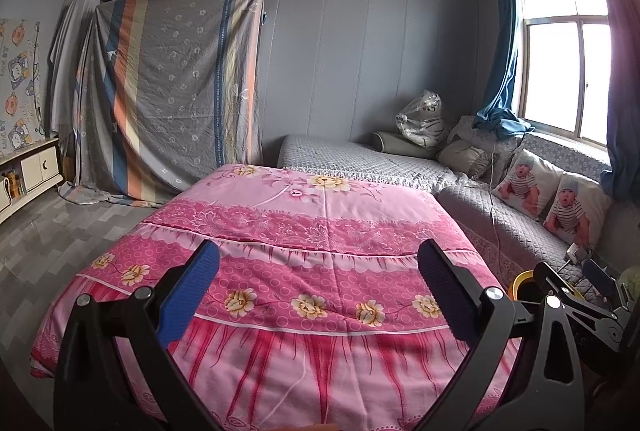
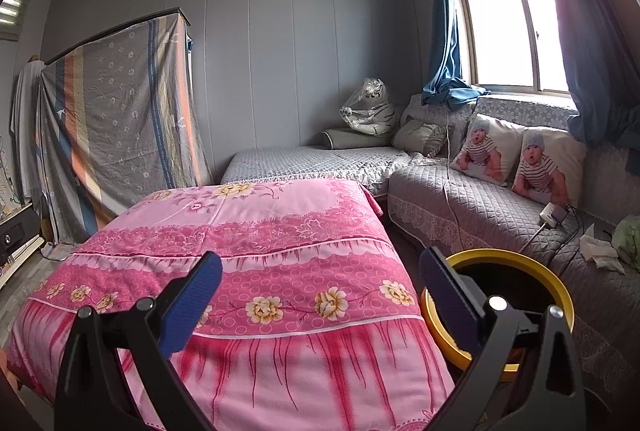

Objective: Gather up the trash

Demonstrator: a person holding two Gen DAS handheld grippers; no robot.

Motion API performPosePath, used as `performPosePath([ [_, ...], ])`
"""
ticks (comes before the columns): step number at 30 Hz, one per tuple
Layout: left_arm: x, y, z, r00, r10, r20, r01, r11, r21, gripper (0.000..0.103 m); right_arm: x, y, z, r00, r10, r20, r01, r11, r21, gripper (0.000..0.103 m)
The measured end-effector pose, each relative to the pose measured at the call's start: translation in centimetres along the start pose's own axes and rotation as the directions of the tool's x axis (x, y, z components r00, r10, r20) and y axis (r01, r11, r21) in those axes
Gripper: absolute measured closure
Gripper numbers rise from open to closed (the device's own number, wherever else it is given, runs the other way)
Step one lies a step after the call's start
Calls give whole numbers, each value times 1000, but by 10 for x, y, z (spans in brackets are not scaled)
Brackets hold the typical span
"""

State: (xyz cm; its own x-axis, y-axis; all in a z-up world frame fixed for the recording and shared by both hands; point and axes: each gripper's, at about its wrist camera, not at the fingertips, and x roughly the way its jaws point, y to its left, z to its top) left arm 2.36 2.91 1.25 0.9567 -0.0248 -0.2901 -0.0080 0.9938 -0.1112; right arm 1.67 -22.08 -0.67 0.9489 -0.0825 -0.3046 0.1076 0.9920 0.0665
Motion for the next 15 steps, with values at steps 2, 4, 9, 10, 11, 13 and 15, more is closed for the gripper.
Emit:
performPosePath([
  [2, 1, 0, -1, 1000, -1, -1, 1, 1000, 4, 8, 1, 0, -1, 1000, -2, -4, 2, 1000, 2, 7],
  [4, 0, -1, -1, 1000, -1, -2, 1, 1000, 2, 8, 1, 1, -2, 1000, -5, -5, 5, 1000, 4, 7],
  [9, 0, -2, -1, 1000, -3, -4, 3, 1000, 2, 8, 1, 0, -2, 1000, -8, -8, 8, 1000, 9, 7],
  [10, 1, -2, -1, 1000, -5, -6, 5, 1000, 2, 8, 2, 0, -2, 1000, -9, -9, 9, 1000, 10, 7],
  [11, 3, 0, -1, 1000, -8, -8, 8, 1000, 3, 8, 2, 0, -2, 1000, -9, -11, 9, 1000, 11, 7],
  [13, 4, 0, -1, 1000, -11, -10, 11, 1000, 3, 8, 2, 0, -2, 1000, -8, -13, 9, 1000, 12, 7],
  [15, 5, 0, -1, 1000, -12, -11, 12, 1000, 3, 8, 2, 0, -2, 1000, -9, -13, 9, 1000, 12, 7],
])
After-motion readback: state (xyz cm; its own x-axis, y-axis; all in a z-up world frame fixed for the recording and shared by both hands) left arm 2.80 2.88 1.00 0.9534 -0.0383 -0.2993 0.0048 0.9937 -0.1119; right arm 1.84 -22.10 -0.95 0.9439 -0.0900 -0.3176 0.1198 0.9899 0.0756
